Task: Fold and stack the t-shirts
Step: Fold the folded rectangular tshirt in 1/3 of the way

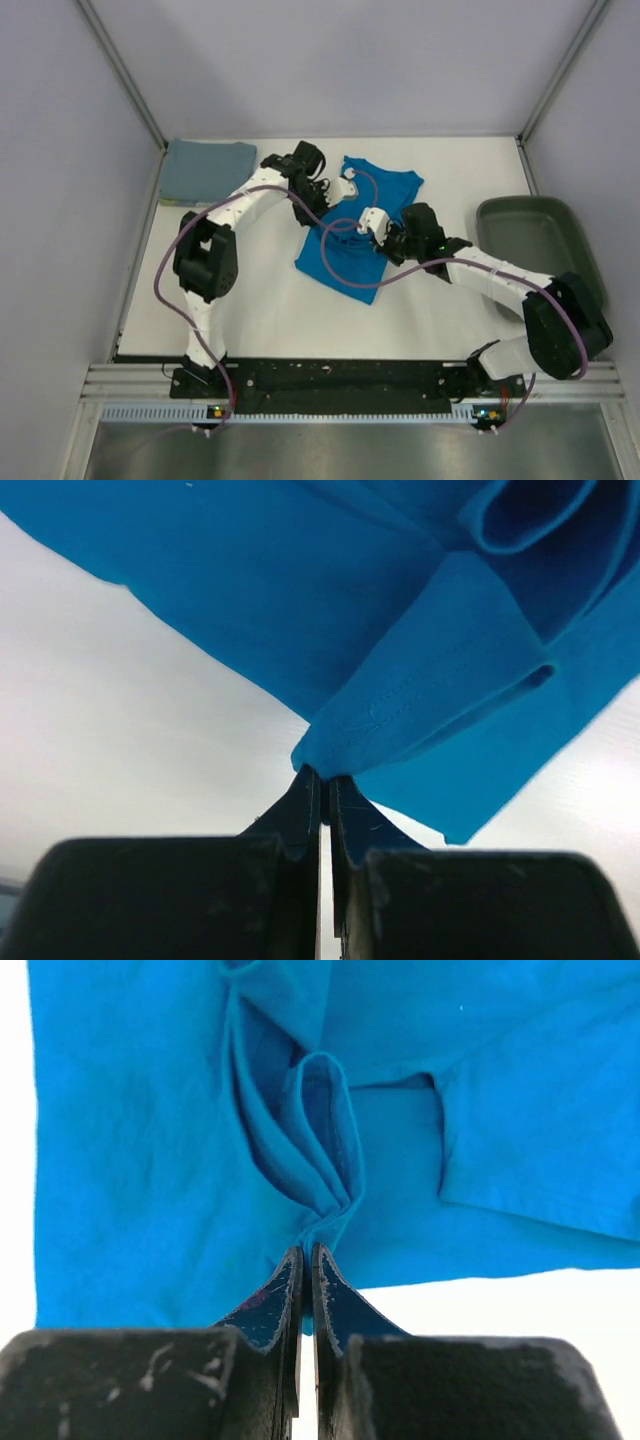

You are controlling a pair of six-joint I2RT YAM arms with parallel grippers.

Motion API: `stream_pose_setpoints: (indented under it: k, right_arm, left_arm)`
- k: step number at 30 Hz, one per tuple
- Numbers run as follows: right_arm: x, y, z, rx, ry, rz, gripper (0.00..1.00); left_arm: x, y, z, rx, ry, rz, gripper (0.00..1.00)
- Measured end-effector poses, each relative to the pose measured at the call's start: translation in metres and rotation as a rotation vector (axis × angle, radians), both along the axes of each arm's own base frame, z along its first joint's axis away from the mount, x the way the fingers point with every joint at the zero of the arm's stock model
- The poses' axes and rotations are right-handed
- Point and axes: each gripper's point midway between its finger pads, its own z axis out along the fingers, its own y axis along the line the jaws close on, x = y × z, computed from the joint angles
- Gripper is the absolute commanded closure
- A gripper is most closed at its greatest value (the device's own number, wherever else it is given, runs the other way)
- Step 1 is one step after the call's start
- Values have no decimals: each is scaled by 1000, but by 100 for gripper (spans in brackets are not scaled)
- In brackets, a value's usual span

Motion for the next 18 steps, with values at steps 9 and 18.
stream_pose_setpoints:
  k: [9, 18]
  right_arm:
    - [26, -14, -29, -58, 19, -36, 100]
    - [48, -23, -39, -85, 18, -91, 92]
  left_arm:
    - [34, -10, -29, 37, 23, 65, 100]
    - [43, -7, -45, 75, 27, 109, 68]
